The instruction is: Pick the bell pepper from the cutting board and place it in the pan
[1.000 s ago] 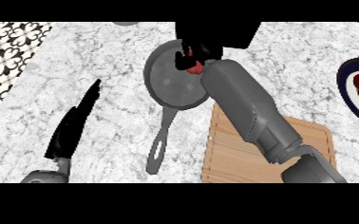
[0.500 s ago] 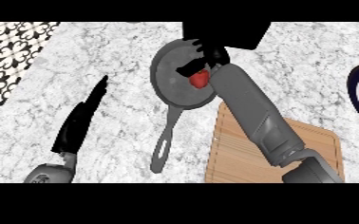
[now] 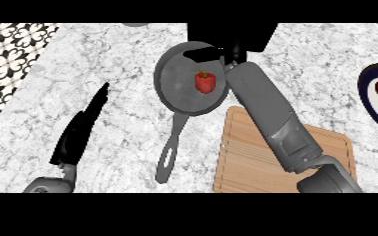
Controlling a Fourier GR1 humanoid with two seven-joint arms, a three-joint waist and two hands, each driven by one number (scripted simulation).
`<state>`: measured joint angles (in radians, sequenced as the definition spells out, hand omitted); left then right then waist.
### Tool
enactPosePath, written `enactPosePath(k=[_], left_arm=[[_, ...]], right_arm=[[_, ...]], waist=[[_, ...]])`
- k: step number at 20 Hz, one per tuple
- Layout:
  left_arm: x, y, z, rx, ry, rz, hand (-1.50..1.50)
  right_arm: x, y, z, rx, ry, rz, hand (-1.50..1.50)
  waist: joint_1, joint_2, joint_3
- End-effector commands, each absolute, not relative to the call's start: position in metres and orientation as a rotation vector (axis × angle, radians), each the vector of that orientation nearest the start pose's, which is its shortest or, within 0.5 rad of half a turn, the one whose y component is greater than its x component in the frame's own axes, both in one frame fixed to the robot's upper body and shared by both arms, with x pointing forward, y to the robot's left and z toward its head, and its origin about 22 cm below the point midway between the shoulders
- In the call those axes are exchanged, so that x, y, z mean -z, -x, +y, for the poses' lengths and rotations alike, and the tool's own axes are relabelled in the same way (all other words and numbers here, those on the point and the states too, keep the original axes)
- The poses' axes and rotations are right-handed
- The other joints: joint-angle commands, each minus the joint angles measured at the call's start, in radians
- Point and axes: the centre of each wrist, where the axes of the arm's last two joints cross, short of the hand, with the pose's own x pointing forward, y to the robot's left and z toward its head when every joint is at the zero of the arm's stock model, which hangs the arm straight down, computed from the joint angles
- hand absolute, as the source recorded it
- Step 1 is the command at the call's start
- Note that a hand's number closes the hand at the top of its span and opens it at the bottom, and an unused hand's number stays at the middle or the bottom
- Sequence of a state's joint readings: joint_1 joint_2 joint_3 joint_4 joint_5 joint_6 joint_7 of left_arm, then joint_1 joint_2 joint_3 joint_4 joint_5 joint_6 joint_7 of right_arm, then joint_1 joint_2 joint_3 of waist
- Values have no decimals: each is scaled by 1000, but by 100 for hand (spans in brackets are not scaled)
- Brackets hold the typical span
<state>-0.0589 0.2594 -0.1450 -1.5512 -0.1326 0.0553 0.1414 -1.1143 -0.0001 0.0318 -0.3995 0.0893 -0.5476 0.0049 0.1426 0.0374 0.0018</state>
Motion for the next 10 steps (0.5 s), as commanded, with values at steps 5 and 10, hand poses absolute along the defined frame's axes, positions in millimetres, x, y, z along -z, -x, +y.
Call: enactPosePath(k=[5, 10], left_arm=[[-11, -236, 273, 304, -292, -1422, 0], [-22, -235, 294, 293, -319, -1399, 0]], right_arm=[[-54, -438, -121, 87, 444, -1550, -150], [-41, -438, -169, 42, 456, -1623, -150]], waist=[[-74, -14, 0], [-99, -22, -1]])
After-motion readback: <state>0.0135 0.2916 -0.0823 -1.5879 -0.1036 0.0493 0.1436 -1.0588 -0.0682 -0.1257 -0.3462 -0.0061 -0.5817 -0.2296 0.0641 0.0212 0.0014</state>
